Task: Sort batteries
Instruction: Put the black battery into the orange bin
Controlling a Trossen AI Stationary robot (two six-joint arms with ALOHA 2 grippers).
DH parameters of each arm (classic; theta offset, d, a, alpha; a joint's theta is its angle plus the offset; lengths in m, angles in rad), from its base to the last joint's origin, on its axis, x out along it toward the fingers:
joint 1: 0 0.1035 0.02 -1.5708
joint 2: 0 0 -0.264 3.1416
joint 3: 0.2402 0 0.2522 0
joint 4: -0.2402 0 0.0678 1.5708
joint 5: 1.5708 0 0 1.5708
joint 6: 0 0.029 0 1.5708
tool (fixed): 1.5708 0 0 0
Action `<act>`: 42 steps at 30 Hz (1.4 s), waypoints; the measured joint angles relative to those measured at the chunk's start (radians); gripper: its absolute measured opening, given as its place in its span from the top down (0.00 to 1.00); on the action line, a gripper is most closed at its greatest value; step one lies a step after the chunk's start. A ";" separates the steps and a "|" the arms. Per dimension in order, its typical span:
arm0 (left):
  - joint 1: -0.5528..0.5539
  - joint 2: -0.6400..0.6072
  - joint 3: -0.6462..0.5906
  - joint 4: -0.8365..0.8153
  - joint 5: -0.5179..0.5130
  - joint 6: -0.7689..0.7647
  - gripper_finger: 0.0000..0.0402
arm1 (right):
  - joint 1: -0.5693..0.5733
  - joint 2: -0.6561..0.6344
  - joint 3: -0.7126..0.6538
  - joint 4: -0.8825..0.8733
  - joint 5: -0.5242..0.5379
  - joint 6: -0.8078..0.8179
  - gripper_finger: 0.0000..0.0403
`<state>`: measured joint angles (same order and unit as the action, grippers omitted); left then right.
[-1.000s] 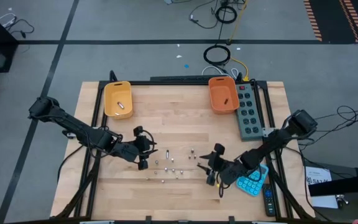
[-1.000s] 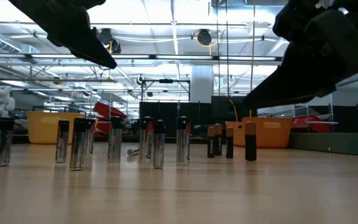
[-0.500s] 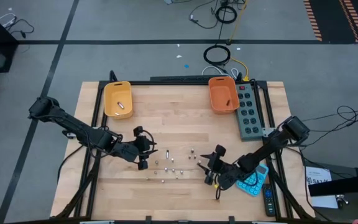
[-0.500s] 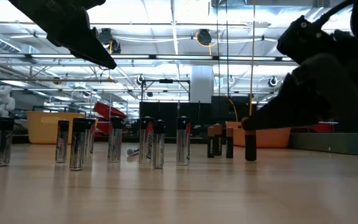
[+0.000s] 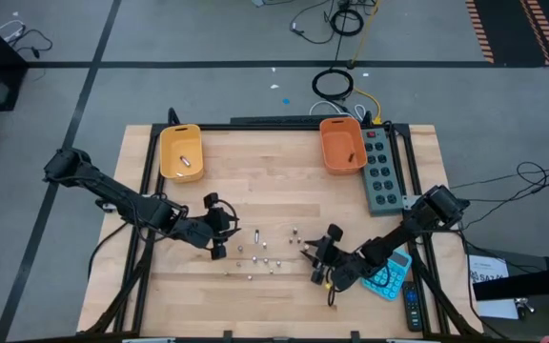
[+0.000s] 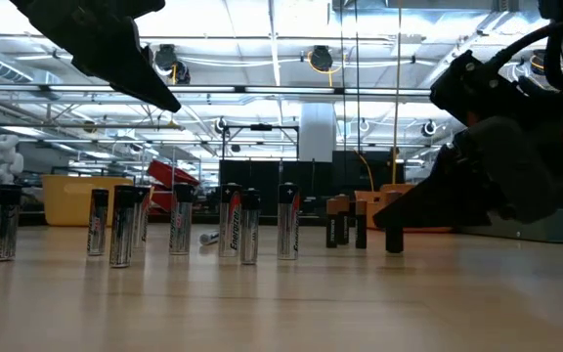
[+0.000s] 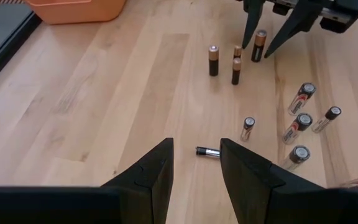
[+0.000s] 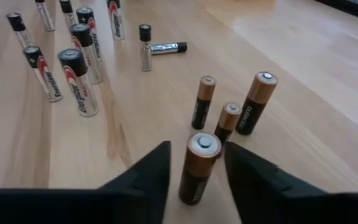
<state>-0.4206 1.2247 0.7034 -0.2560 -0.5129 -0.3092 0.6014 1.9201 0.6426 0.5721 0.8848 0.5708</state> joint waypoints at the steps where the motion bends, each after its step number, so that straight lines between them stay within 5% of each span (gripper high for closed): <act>1: 0.000 0.000 0.000 0.000 0.000 0.000 0.65 | 0.000 0.000 0.000 -0.003 0.000 0.004 0.72; 6: 0.000 0.000 0.000 0.000 0.000 0.000 0.65 | 0.000 -0.001 0.000 -0.035 0.000 0.040 0.93; 10: 0.000 0.000 0.000 0.000 0.000 0.000 0.65 | -0.002 -0.010 0.001 -0.078 0.010 0.080 0.93; 21: 0.000 0.000 0.000 0.002 0.000 0.000 0.65 | -0.072 -0.255 0.000 -0.795 0.094 0.408 0.93; 32: 0.000 0.000 0.000 0.004 0.000 0.005 0.65 | -0.356 -0.643 0.000 -1.054 0.092 0.107 0.93; 42: 0.000 0.000 0.000 0.003 0.000 0.011 0.65 | -0.722 -0.848 0.000 -0.983 -0.146 -0.241 0.89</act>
<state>-0.4205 1.2247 0.7034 -0.2527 -0.5129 -0.2985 -0.1203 1.0716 0.6422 -0.4111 0.7393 0.3295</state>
